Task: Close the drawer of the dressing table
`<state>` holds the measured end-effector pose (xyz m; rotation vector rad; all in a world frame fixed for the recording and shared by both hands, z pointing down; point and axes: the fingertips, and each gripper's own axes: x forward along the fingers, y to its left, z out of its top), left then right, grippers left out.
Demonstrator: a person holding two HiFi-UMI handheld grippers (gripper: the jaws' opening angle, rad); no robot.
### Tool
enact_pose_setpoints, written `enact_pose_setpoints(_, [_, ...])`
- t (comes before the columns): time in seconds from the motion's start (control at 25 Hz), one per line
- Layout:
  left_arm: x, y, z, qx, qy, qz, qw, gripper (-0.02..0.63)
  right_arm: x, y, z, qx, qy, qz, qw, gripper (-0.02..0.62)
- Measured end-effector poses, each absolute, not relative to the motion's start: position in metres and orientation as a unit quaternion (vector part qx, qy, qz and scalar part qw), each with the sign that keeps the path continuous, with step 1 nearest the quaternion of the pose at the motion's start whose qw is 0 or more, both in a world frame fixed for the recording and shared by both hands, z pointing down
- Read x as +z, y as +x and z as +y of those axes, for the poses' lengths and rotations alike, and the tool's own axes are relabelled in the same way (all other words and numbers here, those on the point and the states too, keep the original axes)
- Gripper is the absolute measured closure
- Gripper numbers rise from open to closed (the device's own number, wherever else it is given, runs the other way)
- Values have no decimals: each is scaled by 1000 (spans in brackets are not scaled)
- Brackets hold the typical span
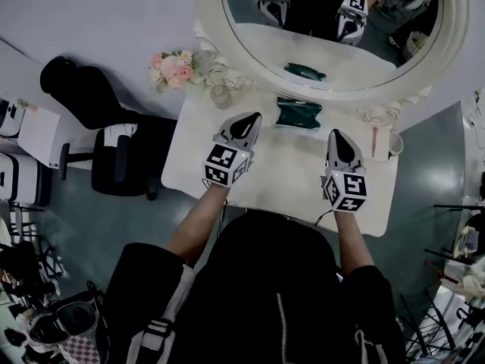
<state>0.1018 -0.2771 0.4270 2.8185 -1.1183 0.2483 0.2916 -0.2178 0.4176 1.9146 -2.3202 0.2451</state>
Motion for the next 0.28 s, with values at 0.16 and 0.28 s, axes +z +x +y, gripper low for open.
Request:
enact_pose_setpoints(0.16, [427, 101, -277, 82, 925, -368, 52, 603, 414, 294, -219, 78, 632, -768, 60, 597])
enact_pose_setpoints(0.28, [427, 101, -278, 83, 925, -367, 51, 603, 413, 295, -220, 76, 632, -769, 60, 597])
